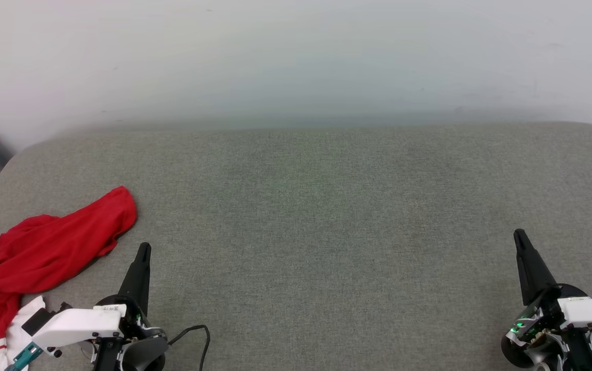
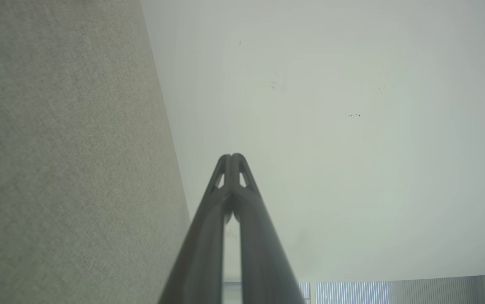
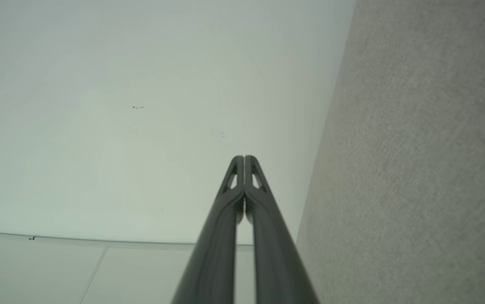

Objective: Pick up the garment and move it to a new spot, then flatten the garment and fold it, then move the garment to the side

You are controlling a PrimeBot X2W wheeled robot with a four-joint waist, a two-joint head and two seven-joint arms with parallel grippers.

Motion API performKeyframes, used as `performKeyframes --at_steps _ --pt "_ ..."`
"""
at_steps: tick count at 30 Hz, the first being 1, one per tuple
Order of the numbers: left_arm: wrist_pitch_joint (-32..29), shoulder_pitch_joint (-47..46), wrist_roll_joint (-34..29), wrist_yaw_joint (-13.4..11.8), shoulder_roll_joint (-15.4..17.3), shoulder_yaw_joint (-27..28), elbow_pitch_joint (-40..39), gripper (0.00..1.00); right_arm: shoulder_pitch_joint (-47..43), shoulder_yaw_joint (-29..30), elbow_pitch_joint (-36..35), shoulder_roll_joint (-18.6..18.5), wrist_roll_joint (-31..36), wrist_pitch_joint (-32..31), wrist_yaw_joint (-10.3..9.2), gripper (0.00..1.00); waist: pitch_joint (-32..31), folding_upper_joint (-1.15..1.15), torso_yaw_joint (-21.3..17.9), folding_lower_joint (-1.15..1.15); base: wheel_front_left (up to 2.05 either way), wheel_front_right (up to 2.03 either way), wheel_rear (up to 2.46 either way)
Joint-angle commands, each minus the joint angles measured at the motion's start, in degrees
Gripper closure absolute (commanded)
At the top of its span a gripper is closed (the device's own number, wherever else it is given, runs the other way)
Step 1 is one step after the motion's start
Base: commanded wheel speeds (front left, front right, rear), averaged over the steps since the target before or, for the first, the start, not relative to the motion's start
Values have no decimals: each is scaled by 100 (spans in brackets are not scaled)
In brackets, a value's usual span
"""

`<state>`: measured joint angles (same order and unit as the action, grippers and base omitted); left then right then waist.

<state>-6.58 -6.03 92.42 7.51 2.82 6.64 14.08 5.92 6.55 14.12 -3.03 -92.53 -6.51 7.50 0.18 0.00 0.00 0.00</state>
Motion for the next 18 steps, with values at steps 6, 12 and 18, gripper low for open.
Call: performKeyframes --at_steps 6,12,18 --pt "-10 -46 -5 21 -10 8 1 100 73 4 8 22 34 -5 -2 100 0 0 0 0 0 0 0" --pt "-10 -46 -5 21 -10 8 1 100 73 4 8 22 34 -5 -2 100 0 0 0 0 0 0 0" --pt "-10 -46 -5 21 -10 8 1 100 73 4 8 22 34 -5 -2 100 0 0 0 0 0 0 0"
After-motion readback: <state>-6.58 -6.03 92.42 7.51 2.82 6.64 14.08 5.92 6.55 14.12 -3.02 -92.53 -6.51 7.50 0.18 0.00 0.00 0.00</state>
